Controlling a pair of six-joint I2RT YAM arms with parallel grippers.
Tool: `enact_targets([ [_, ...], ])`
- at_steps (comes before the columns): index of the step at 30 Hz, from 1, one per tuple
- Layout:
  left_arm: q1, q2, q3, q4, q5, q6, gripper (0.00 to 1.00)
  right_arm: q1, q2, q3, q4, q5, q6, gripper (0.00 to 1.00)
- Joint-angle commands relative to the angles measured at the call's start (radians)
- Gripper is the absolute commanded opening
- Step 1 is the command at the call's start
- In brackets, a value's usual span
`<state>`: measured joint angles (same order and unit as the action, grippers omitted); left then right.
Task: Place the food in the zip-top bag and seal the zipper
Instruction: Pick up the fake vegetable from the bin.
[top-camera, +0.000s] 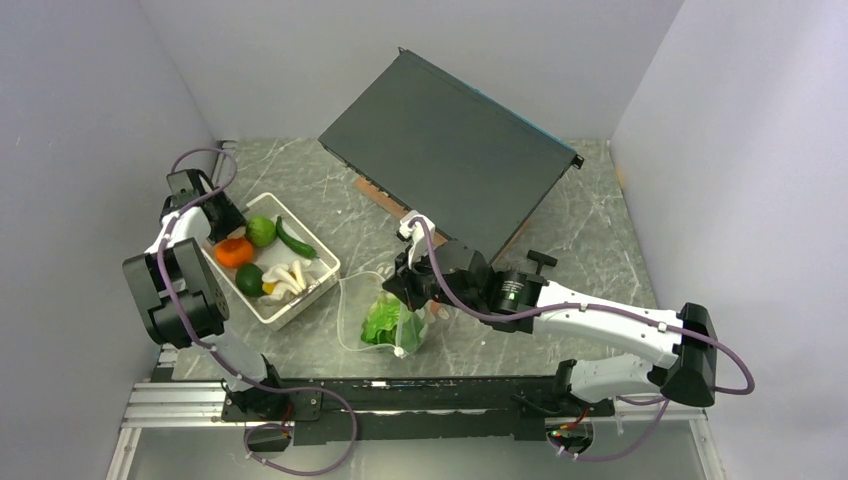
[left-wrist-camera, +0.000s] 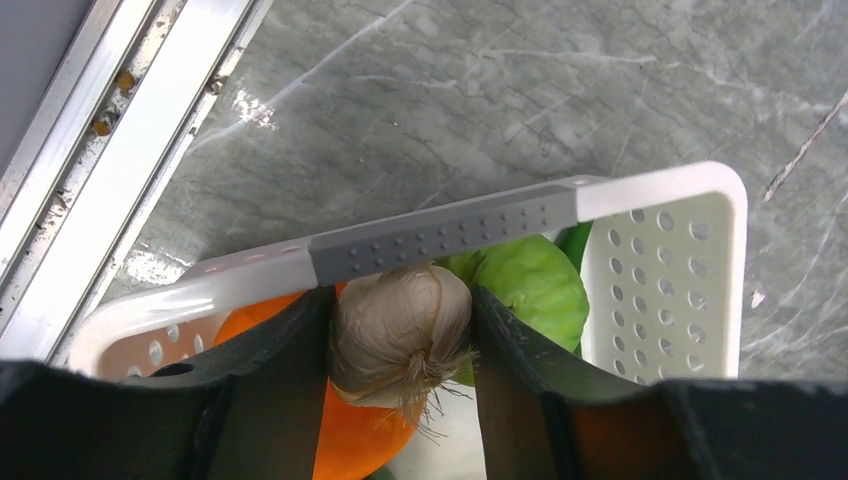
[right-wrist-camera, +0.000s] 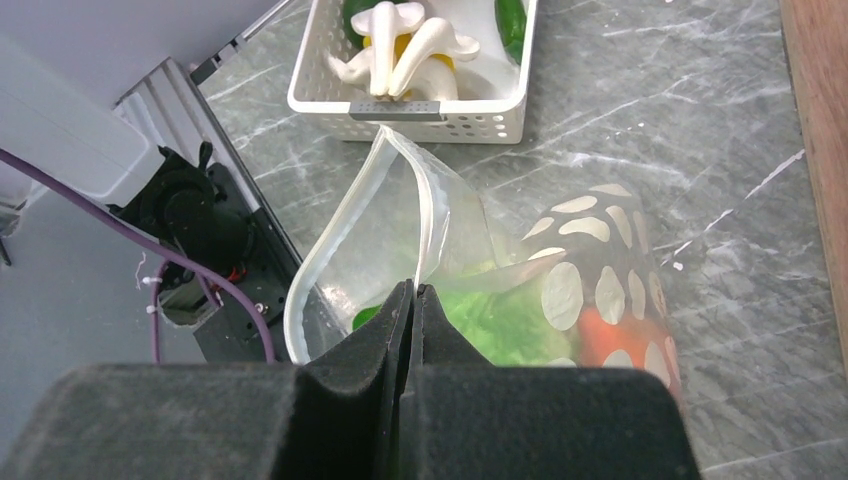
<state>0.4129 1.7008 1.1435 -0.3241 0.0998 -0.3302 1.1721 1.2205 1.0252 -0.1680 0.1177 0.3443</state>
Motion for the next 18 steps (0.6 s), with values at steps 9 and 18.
enact_targets([
  [9, -0.081, -0.139, 0.022, -0.026, -0.062, 0.069, 0.30, -0.005, 0.020, 0.084, -0.036, 0.012, 0.050, 0.00],
  [18, -0.115, -0.235, -0.032, -0.017, -0.091, 0.098, 0.23, -0.004, -0.025, 0.061, -0.054, 0.034, 0.099, 0.00],
])
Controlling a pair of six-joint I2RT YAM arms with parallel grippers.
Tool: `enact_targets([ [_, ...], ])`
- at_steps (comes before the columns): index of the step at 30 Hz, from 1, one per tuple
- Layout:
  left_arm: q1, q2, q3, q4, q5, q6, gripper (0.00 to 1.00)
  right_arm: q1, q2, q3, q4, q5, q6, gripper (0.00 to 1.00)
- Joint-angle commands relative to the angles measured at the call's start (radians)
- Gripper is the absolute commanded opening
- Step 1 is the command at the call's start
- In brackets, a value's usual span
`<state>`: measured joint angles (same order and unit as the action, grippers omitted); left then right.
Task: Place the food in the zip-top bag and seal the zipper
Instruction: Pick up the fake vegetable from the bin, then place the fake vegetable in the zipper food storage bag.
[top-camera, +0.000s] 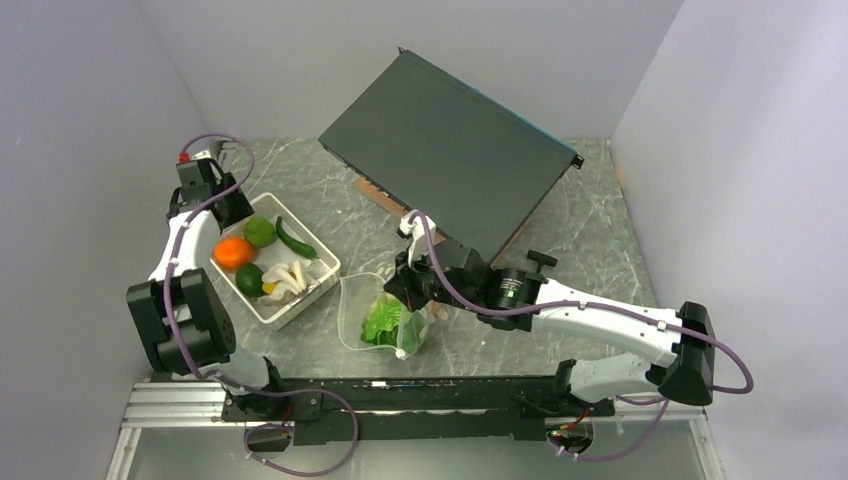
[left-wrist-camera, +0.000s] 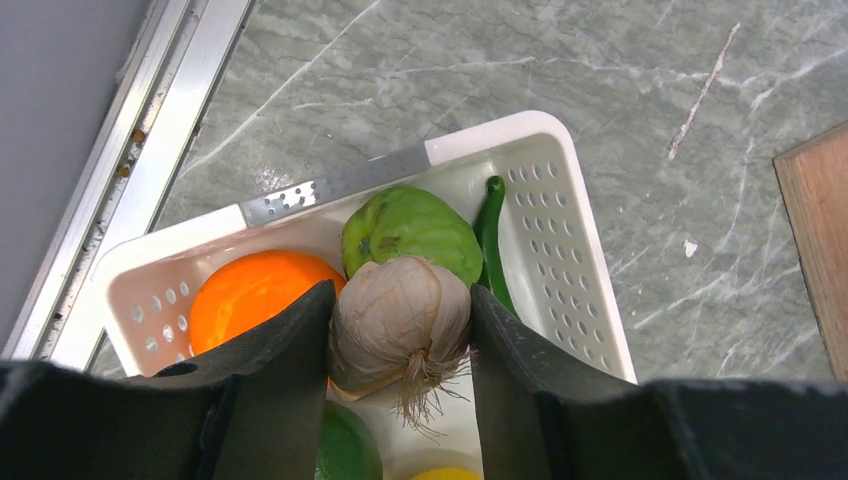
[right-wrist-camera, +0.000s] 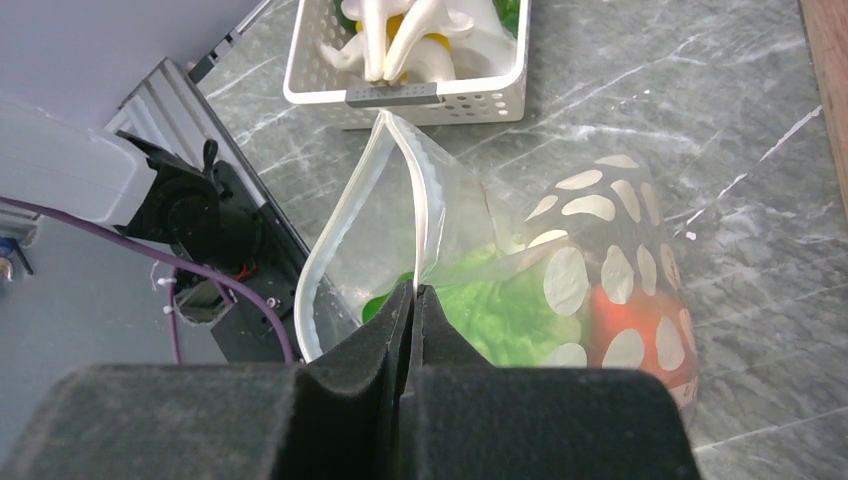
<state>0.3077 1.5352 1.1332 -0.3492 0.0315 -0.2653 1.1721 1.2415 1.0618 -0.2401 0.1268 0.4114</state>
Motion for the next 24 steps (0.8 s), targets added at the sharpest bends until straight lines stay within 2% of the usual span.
enact_targets([
  [1, -0.011, -0.080, -0.027, 0.007, -0.022, 0.033, 0.22, -0.004, -0.050, 0.020, 0.020, 0.028, 0.034, 0.00],
  [7, -0.036, -0.150, -0.056, 0.010, -0.028, 0.056, 0.21, -0.005, -0.055, 0.012, 0.025, 0.036, 0.030, 0.00],
  [12, -0.059, -0.197, -0.066, -0.008, -0.028, 0.070, 0.17, -0.005, -0.053, 0.014, 0.038, 0.047, 0.010, 0.00],
  [16, -0.155, -0.243, -0.029, -0.098, -0.027, 0.097, 0.11, -0.005, -0.057, 0.022, 0.040, 0.058, -0.005, 0.00],
  [20, -0.196, -0.383, -0.087, -0.162, 0.190, -0.009, 0.10, -0.005, -0.067, 0.008, 0.060, 0.059, -0.023, 0.00],
  [24, -0.213, -0.627, -0.309, -0.074, 0.448, -0.198, 0.11, -0.007, -0.063, 0.006, 0.069, 0.045, -0.039, 0.00],
])
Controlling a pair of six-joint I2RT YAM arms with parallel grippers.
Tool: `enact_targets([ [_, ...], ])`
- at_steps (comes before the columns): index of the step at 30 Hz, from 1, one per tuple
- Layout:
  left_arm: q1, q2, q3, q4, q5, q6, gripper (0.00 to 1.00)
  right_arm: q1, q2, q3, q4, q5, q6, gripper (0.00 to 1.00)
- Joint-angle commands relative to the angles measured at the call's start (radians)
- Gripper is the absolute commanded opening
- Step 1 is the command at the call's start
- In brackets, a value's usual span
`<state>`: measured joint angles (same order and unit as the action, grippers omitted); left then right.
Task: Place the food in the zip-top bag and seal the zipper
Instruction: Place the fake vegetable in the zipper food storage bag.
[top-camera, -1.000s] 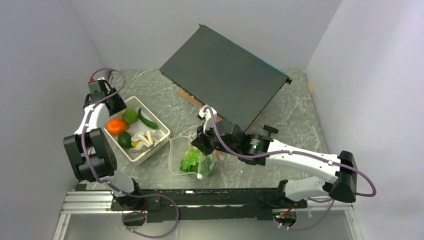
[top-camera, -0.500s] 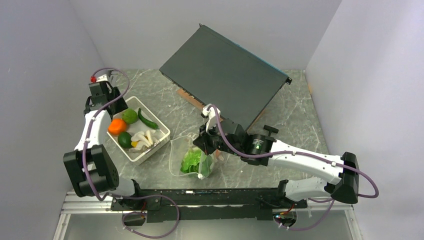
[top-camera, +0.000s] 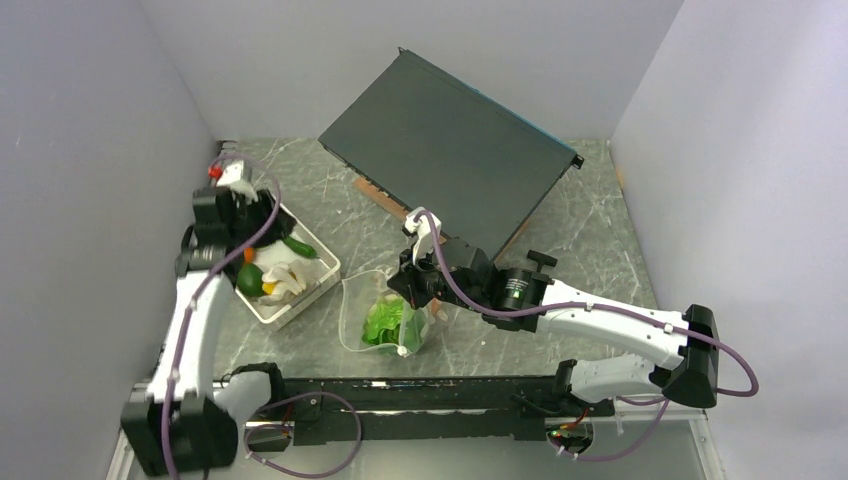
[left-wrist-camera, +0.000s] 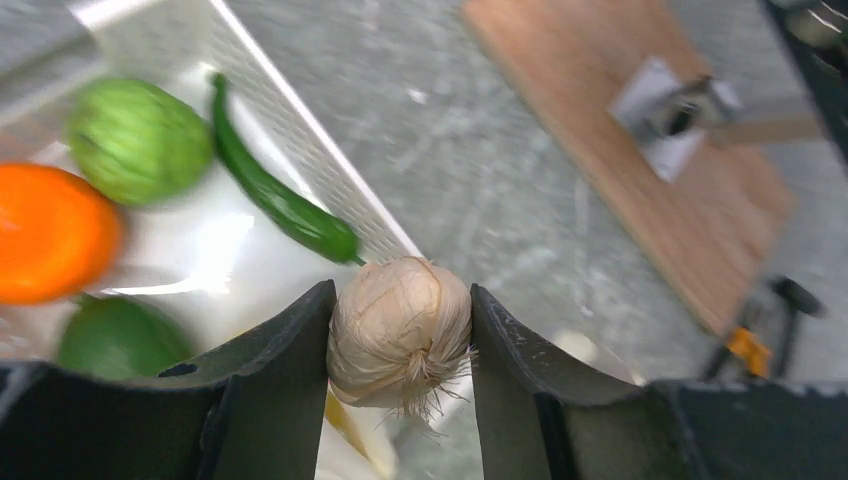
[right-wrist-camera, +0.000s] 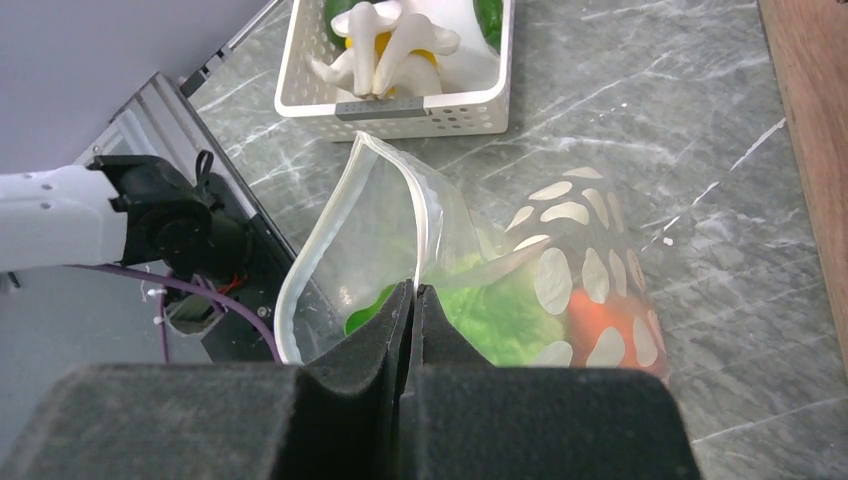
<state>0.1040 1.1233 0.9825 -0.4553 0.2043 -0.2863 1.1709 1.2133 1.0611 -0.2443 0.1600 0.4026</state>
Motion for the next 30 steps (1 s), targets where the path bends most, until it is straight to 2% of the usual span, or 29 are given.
enact_targets([
  [1, -0.023, -0.280, -0.196, 0.058, 0.304, -0.219, 0.11, -0.005, -0.037, 0.004, 0.077, 0.009, -0.032, 0.00],
  [5, -0.091, -0.496, -0.260, 0.040, 0.340, -0.318, 0.12, -0.009, -0.042, 0.001, 0.083, -0.003, -0.028, 0.00],
  [8, -0.148, -0.598, -0.274, 0.071, 0.431, -0.376, 0.11, -0.011, -0.049, -0.004, 0.097, -0.007, 0.002, 0.00],
  [13, -0.292, -0.654, -0.356, 0.282, 0.584, -0.398, 0.09, -0.028, -0.041, 0.000, 0.116, -0.026, 0.086, 0.00],
  [16, -0.455, -0.635, -0.345, 0.239, 0.467, -0.312, 0.08, -0.045, -0.031, 0.013, 0.110, -0.061, 0.126, 0.00],
  [20, -0.658, -0.585, -0.317, 0.163, 0.187, -0.234, 0.08, -0.079, -0.028, 0.025, 0.103, -0.128, 0.169, 0.00],
  [24, -0.766, -0.464, -0.262, 0.120, 0.063, -0.207, 0.07, -0.115, -0.022, 0.024, 0.099, -0.183, 0.215, 0.00],
  [26, -0.822, -0.414, -0.233, 0.078, -0.046, -0.203, 0.07, -0.133, -0.024, 0.014, 0.108, -0.218, 0.236, 0.00],
  [30, -0.905, -0.388, -0.230, 0.067, -0.200, -0.222, 0.11, -0.154, -0.034, -0.001, 0.117, -0.241, 0.255, 0.00],
])
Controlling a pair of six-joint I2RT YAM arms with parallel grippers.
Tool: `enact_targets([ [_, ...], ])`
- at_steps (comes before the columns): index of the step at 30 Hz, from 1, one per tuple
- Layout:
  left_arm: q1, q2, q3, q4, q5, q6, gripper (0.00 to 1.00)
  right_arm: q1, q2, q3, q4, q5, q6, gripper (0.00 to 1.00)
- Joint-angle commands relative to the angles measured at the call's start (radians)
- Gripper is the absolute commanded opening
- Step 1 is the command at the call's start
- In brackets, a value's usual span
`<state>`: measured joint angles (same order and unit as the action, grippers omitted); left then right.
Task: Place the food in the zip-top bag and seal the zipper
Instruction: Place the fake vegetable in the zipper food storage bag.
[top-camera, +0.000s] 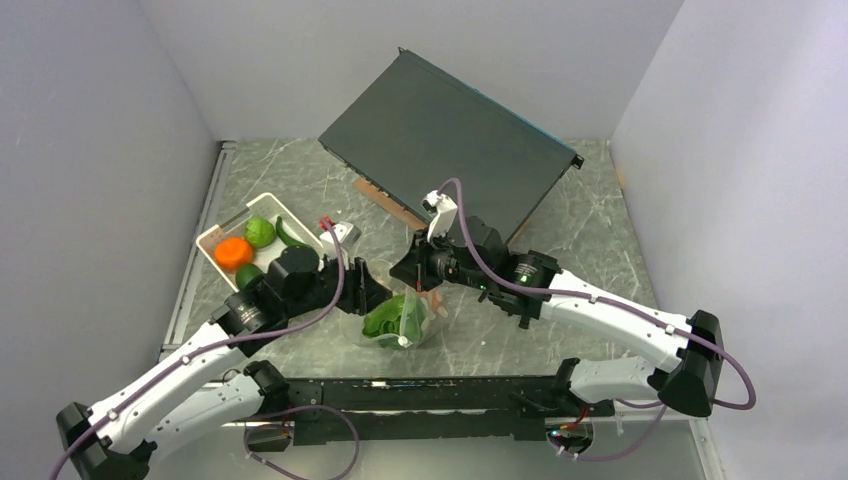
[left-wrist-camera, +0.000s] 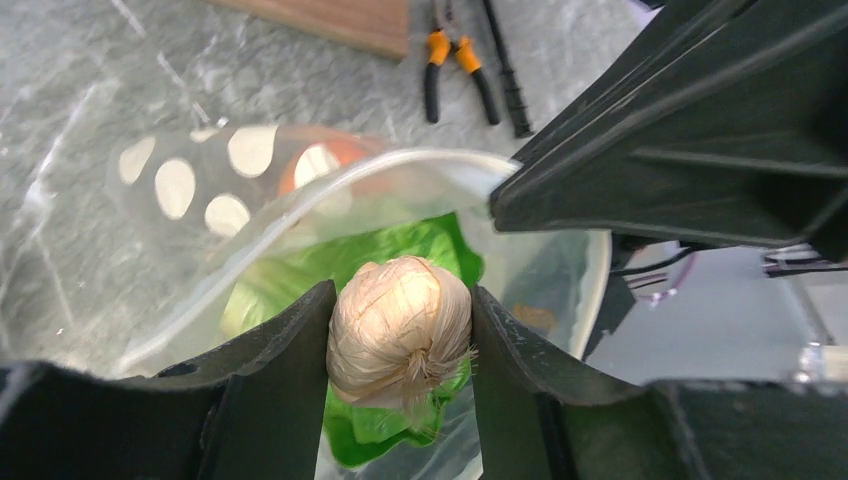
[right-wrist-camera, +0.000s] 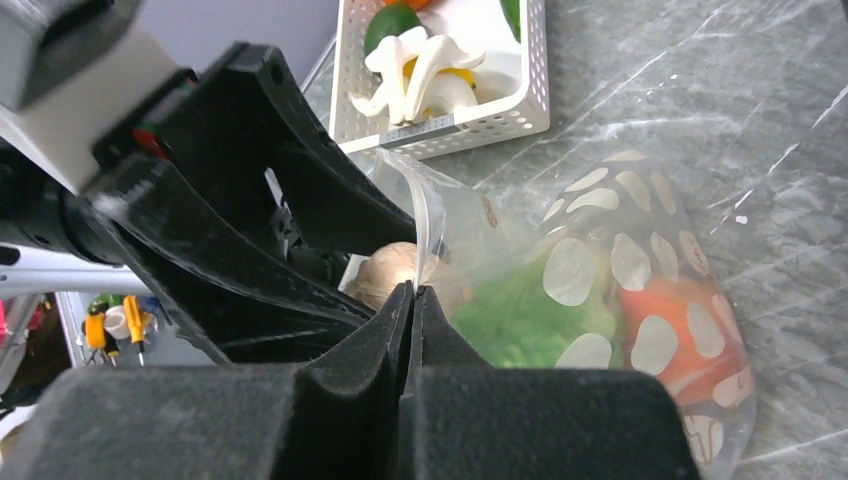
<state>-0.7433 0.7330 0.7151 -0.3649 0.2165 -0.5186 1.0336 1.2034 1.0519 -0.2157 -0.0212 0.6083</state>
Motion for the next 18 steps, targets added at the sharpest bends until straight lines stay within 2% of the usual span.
enact_targets([
  [1, -0.064, 0.003, 0.032, -0.014, -0.213, 0.002, 0.12, -0.016, -0.026, 0.008, 0.086, -0.059, 0.050, 0.00],
  [3, -0.071, 0.003, 0.016, 0.016, -0.240, -0.010, 0.17, -0.020, -0.028, 0.007, 0.082, -0.064, 0.049, 0.00],
  [10, -0.071, 0.048, 0.018, 0.049, -0.228, -0.022, 0.58, -0.029, -0.035, 0.008, 0.077, -0.078, 0.045, 0.00],
  [15, -0.073, 0.055, 0.031, 0.046, -0.230, -0.021, 0.73, -0.036, -0.048, -0.001, 0.076, -0.080, 0.044, 0.00],
  [18, -0.073, 0.033, 0.034, 0.037, -0.235, -0.024, 0.87, -0.038, -0.054, -0.009, 0.080, -0.081, 0.046, 0.00],
])
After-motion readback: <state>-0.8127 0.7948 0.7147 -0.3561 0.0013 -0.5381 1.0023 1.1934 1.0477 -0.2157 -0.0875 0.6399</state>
